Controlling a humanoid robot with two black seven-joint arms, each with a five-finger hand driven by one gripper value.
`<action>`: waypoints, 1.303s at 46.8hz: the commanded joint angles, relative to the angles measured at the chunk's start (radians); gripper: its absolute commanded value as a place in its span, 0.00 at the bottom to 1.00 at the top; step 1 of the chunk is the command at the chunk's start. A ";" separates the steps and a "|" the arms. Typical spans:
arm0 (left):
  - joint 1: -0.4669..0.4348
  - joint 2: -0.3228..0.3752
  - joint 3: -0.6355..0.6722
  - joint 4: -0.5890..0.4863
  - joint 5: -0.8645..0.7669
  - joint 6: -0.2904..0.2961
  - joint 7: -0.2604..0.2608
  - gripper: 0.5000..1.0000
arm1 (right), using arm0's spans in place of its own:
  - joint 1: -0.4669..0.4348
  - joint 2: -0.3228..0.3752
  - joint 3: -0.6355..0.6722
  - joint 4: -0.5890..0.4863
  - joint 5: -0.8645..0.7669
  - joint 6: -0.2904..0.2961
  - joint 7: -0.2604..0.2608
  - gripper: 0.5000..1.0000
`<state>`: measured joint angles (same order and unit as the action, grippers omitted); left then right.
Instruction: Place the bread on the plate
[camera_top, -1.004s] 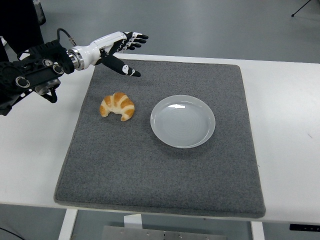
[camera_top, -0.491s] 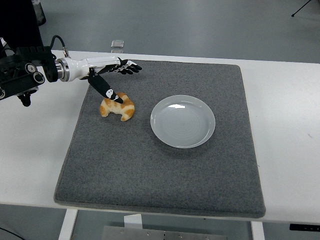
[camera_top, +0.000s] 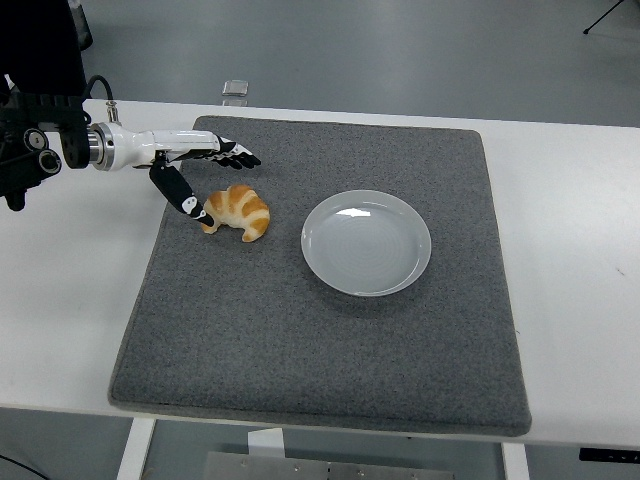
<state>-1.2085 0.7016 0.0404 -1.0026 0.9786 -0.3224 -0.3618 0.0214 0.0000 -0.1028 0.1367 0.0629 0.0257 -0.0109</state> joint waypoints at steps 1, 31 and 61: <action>0.003 -0.002 0.001 0.002 0.005 0.016 0.007 0.99 | 0.000 0.000 0.000 0.000 0.000 0.000 0.000 0.90; 0.040 -0.097 0.004 0.079 0.045 0.068 0.023 0.99 | 0.000 0.000 0.000 0.001 0.000 0.000 0.000 0.90; 0.072 -0.148 0.004 0.113 0.089 0.094 0.021 0.91 | 0.000 0.000 0.000 0.000 0.000 0.000 0.000 0.90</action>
<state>-1.1367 0.5552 0.0446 -0.8895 1.0590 -0.2285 -0.3403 0.0214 0.0000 -0.1028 0.1365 0.0629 0.0256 -0.0109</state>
